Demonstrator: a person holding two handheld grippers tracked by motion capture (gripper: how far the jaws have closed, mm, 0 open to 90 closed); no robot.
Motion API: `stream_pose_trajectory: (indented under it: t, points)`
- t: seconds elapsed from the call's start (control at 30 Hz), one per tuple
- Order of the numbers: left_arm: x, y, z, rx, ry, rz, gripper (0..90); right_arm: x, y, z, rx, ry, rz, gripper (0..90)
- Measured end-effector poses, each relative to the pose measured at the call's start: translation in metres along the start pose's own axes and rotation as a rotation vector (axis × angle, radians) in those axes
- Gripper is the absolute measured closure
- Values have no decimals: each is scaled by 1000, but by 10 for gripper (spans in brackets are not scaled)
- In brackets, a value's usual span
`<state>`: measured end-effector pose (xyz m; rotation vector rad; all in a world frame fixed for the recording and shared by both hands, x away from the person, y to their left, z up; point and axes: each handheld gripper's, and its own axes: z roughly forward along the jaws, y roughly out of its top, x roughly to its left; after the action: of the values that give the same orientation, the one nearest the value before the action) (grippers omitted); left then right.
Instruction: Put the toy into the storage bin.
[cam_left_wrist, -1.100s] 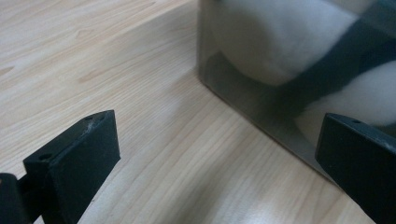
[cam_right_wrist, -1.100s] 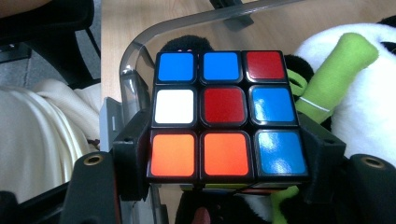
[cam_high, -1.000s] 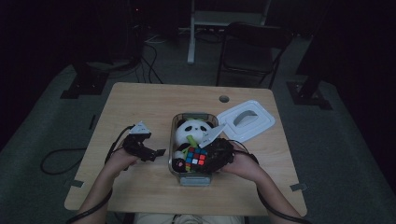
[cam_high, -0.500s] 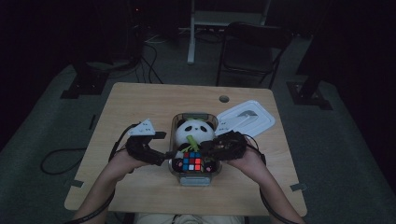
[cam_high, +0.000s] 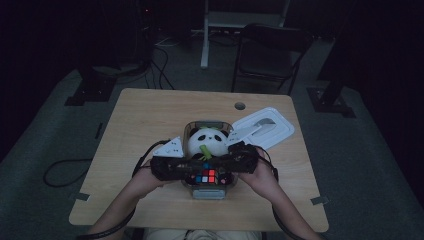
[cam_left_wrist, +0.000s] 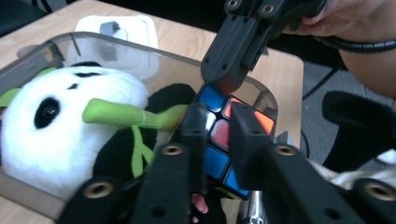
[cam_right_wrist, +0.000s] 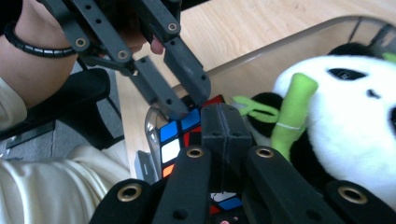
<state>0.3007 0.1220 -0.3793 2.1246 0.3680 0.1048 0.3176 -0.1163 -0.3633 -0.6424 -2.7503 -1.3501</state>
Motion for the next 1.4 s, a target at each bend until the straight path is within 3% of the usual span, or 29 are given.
stream_pose_trajectory:
  t: [0.07,0.13,0.23,0.5,0.63,0.87,1.17,1.3,1.4]
  points:
    - [0,0,5,25,10,8,856,3,-2,5,26,-48,-23,900]
    - [2,-1,10,42,11,-1,864,2,-4,7,32,-44,-15,900]
    - [4,0,14,50,12,2,877,1,-6,8,40,-88,-21,900]
    - [6,2,25,104,29,33,900,-4,-12,14,68,-78,1,900]
    - [10,0,28,123,16,28,900,-5,-12,19,93,-100,-7,900]
    - [13,-2,33,162,9,45,900,-9,-10,26,152,-88,13,900]
    - [9,0,39,239,46,96,900,-7,-12,33,177,-108,11,900]
    - [6,4,43,283,92,139,900,-6,-10,36,208,-147,6,900]
    - [6,6,46,304,102,146,900,-8,-10,37,204,-151,20,900]
